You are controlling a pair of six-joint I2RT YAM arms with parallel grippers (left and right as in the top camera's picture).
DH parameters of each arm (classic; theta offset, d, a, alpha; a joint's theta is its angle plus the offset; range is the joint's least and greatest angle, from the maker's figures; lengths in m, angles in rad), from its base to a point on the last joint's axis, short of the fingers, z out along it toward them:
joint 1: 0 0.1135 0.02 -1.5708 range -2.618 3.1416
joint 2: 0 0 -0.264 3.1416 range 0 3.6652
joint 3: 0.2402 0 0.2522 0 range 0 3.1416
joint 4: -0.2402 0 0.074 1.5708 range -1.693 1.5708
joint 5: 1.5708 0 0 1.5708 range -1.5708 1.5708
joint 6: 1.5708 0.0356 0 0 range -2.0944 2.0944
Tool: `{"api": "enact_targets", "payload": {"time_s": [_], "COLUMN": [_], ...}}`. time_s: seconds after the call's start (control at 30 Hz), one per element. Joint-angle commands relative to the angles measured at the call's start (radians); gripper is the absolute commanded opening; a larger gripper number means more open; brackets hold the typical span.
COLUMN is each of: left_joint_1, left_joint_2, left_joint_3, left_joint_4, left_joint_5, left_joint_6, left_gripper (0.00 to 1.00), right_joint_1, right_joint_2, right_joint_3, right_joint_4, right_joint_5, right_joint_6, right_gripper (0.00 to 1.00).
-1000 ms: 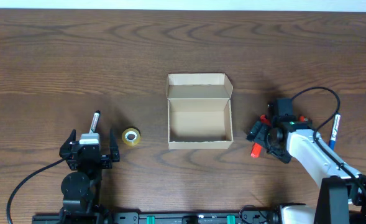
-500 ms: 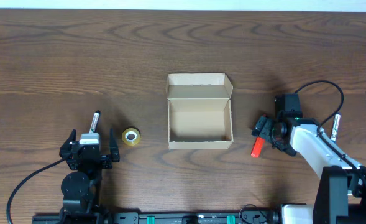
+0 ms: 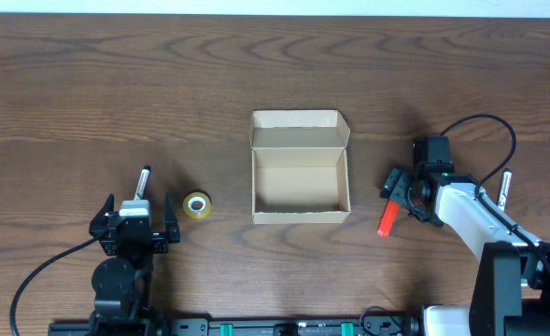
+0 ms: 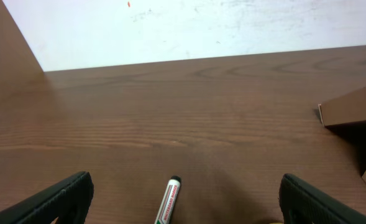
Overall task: Pack container
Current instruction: 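Lift the red box cutter with the right gripper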
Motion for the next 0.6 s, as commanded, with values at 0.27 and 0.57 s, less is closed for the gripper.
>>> {"api": "enact_targets", "payload": {"time_s": [0.27, 0.57], "left_joint_1": [0.003, 0.003], "left_joint_2": [-0.006, -0.006], "left_joint_3": [-0.028, -0.028], "left_joint_4": [-0.010, -0.010], "left_joint_5": [-0.003, -0.003], "left_joint_6": [-0.012, -0.012], "left_gripper": [0.95, 0.95], "right_joint_1": [0.038, 0.099], "right_joint_2": [0.077, 0.077], "right_joint_3": [-0.060, -0.060], "right_joint_4": [-0.018, -0.015], "right_joint_5": [-0.142, -0.167], "right_joint_6": [0.009, 0.031], "right_gripper": [0.84, 0.55]}}
